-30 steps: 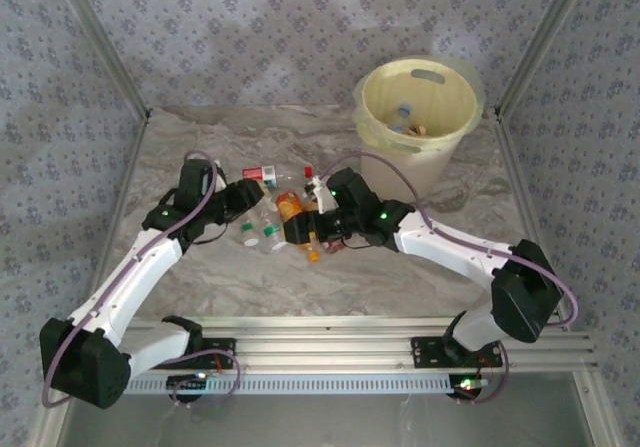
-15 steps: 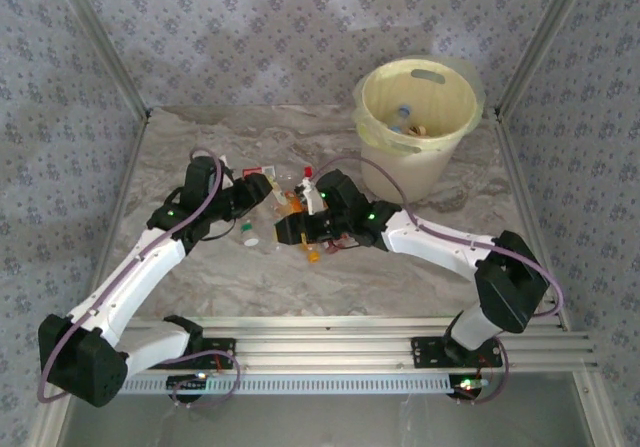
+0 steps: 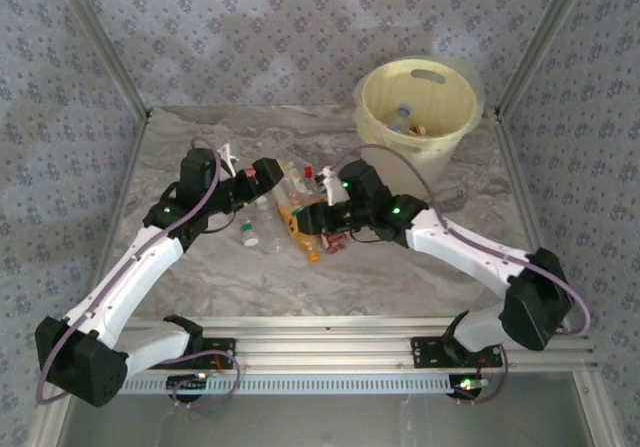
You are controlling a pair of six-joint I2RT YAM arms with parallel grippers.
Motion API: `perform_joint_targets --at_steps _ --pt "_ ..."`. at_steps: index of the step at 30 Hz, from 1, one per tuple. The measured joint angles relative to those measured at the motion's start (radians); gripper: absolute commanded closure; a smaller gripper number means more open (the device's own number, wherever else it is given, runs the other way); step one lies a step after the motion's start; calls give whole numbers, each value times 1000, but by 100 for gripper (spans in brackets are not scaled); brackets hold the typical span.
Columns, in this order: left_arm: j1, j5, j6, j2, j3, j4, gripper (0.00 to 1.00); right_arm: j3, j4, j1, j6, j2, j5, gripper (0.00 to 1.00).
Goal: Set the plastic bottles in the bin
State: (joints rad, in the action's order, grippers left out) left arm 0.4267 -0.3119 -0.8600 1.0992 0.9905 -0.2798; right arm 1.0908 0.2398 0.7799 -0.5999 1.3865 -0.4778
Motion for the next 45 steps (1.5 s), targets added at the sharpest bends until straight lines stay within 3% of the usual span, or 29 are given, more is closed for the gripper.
perform_joint_targets --at_steps 9,17,23,37,45 --pt "3 -228 376 -16 148 10 0 185 308 -166 187 -171 90 60" --pt "8 -312 652 -58 135 -10 0 451 518 -339 351 -180 220 60" --pt "8 -331 722 -69 56 -6 0 600 626 -470 457 -82 309 59" --pt "8 -323 761 -79 31 -8 0 796 744 -672 570 163 328 57" --pt "8 -324 767 -85 31 -8 0 831 760 -725 589 235 333 43"
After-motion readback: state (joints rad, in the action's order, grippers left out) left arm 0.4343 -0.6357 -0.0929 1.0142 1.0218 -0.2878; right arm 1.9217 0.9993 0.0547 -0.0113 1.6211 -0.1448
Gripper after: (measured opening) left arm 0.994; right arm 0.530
